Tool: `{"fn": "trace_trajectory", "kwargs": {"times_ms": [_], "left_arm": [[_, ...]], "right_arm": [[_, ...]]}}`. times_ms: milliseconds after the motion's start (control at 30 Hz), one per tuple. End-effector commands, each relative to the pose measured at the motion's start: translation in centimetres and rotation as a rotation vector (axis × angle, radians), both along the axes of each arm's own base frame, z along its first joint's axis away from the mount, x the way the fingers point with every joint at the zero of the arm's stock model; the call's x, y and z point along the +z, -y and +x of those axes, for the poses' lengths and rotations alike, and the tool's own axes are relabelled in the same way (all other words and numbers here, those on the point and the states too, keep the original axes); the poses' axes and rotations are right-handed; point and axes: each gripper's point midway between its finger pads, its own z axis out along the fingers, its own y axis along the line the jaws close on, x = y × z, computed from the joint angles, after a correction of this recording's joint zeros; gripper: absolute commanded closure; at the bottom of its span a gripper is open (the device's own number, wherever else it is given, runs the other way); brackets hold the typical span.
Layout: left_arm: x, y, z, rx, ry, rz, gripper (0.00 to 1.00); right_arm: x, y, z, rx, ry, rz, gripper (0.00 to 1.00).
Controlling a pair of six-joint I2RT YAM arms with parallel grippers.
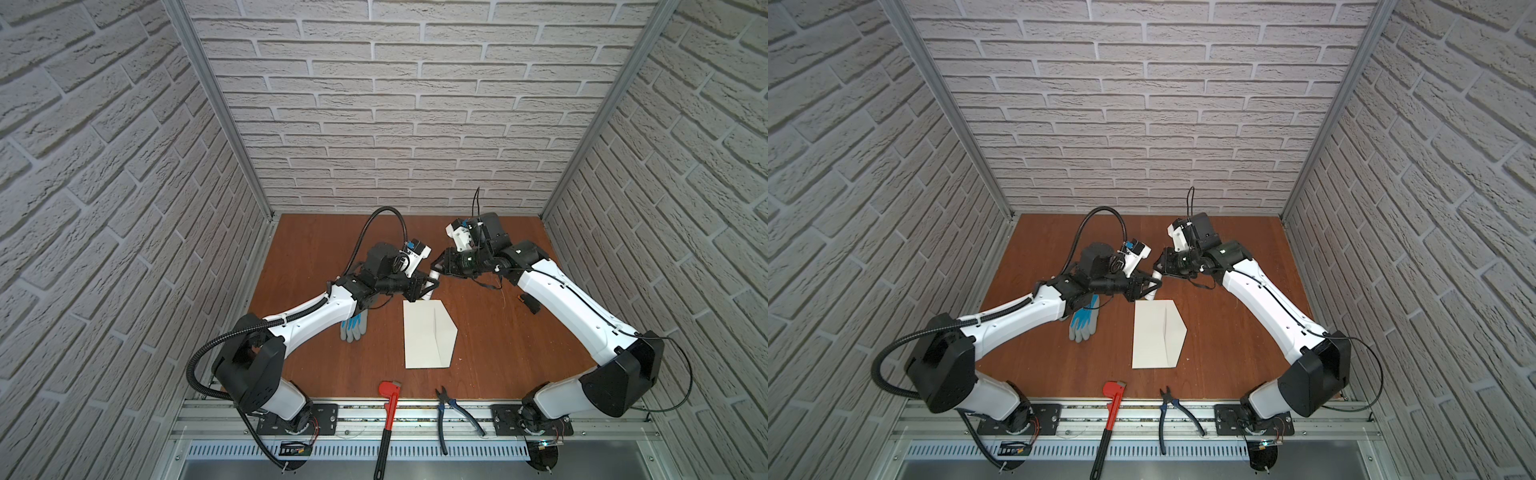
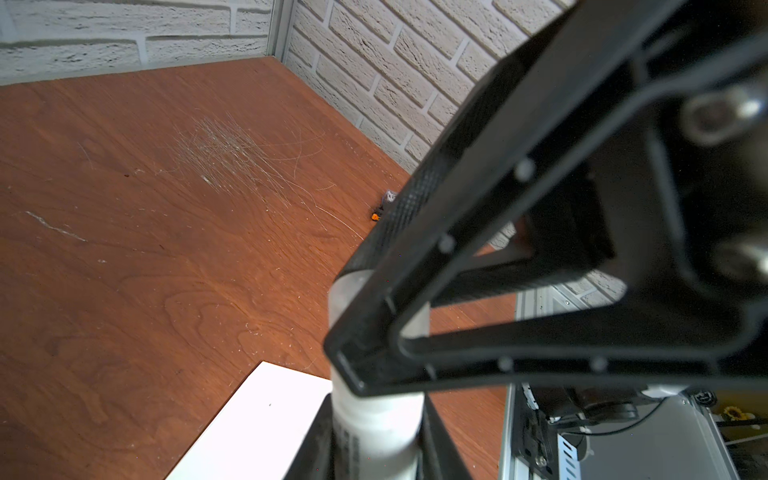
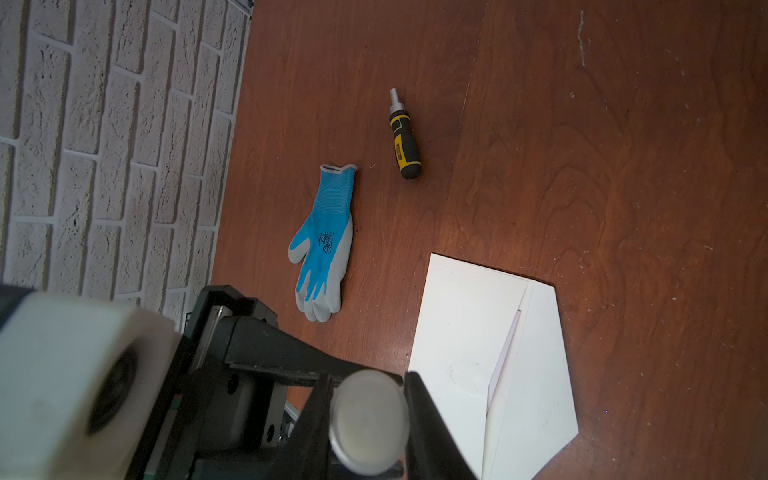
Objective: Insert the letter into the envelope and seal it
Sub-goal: 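Pull the cap off the glue stick with the right gripper, moving away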
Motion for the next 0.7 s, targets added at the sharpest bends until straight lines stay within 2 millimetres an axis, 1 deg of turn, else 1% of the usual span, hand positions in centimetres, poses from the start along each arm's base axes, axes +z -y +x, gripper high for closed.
{"fn": "trace_trajectory", "kwargs": {"times_ms": [0, 100, 233, 300, 367, 400, 467, 533, 667], "left_arm": [[-2.7, -0.6, -1.1, -0.011, -0.038, 0.094, 1.0], [-2.8, -0.7, -1.1, -0.003, -0.034, 0.098, 1.0], [-2.2, -0.9, -1.1, 0.007, -0.022, 0.084, 1.0], [-1.7, -1.1, -1.0, 0.019, -0.013, 0.078, 1.0], [-1.1, -1.3, -0.9, 0.027, 0.002, 0.07, 1.0], [-0.5, -1.5, -0.9, 0.033, 0.017, 0.063, 1.0], [0.5, -2.0, -1.0, 0.049, 0.047, 0.05, 1.0], [1.6, -2.4, -1.2, 0.06, 0.081, 0.026, 1.0], [3.3, -3.1, -1.7, 0.078, 0.134, -0.027, 1.0]], "right_arm": [[4.6, -0.4, 1.8, 0.005, 0.158, 0.041, 0.94], [5.0, -0.1, 2.1, -0.004, 0.171, 0.025, 0.94], [5.3, 0.8, 2.4, -0.023, 0.178, -0.004, 0.94], [5.6, 1.9, 2.6, -0.049, 0.19, -0.03, 0.94], [5.7, 3.4, 2.8, -0.088, 0.204, -0.079, 0.94], [5.6, 4.6, 2.8, -0.116, 0.212, -0.112, 0.94], [4.9, 6.4, 2.8, -0.157, 0.215, -0.174, 0.94], [3.5, 8.1, 2.7, -0.193, 0.206, -0.242, 0.94], [-0.3, 10.0, 2.5, -0.273, 0.171, -0.306, 0.94]]}}
